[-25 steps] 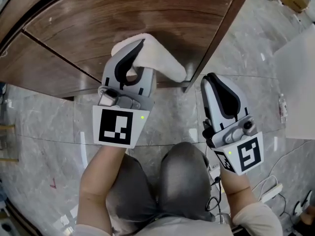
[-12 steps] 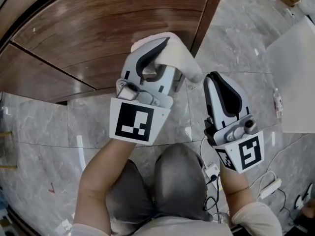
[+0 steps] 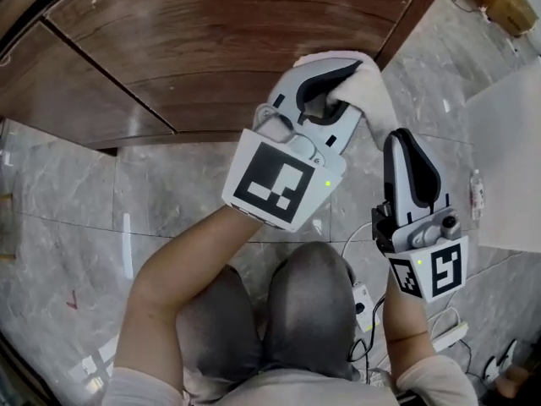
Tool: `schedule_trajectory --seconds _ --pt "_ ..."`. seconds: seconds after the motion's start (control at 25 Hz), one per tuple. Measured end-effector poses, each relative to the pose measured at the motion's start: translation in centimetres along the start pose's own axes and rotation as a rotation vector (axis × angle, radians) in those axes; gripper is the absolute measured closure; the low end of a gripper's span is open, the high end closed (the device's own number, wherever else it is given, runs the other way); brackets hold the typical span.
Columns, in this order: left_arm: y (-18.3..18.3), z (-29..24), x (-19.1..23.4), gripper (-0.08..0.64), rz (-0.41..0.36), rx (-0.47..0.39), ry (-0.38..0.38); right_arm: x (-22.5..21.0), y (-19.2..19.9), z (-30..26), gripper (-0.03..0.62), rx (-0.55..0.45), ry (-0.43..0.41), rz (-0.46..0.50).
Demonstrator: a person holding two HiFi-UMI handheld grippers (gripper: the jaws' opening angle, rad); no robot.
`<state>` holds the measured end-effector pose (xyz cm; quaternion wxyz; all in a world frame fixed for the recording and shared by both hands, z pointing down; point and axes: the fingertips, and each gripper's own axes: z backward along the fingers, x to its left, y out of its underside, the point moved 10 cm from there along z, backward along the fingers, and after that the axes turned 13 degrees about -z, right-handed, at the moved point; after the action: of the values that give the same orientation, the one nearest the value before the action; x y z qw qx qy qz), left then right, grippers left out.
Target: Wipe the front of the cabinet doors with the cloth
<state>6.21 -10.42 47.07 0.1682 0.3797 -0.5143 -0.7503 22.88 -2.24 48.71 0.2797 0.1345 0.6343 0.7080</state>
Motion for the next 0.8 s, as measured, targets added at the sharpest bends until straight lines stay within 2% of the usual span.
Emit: schedule_trajectory --seconds 0.12,0.28,0.56,0.72,0.8 --pt "-1.2 4.1 1.9 0.506 -0.089 -0.007 0.029 1.7 0.2 -1.0 0.537 0.011 -0.036 0.006" --pt "-0.2 11.7 3.7 0.506 -0.093 0.079 -0.014 3.9 1.0 -2.6 0.537 0.041 -0.086 0.021" --pt "5.0 24.0 7.7 0.506 -0.156 0.222 -0.238 8.4 4.2 -5.8 0.537 0.102 -0.160 0.017" --pt "9.3 27.5 9.3 0.506 -0.239 0.307 -0.376 9.5 5.1 -6.9 0.537 0.124 -0.174 0.017" --pt "11.8 27.8 9.8 0.506 -0.222 0.345 -0.450 9.9 5.3 -7.1 0.537 0.133 -0.168 0.017"
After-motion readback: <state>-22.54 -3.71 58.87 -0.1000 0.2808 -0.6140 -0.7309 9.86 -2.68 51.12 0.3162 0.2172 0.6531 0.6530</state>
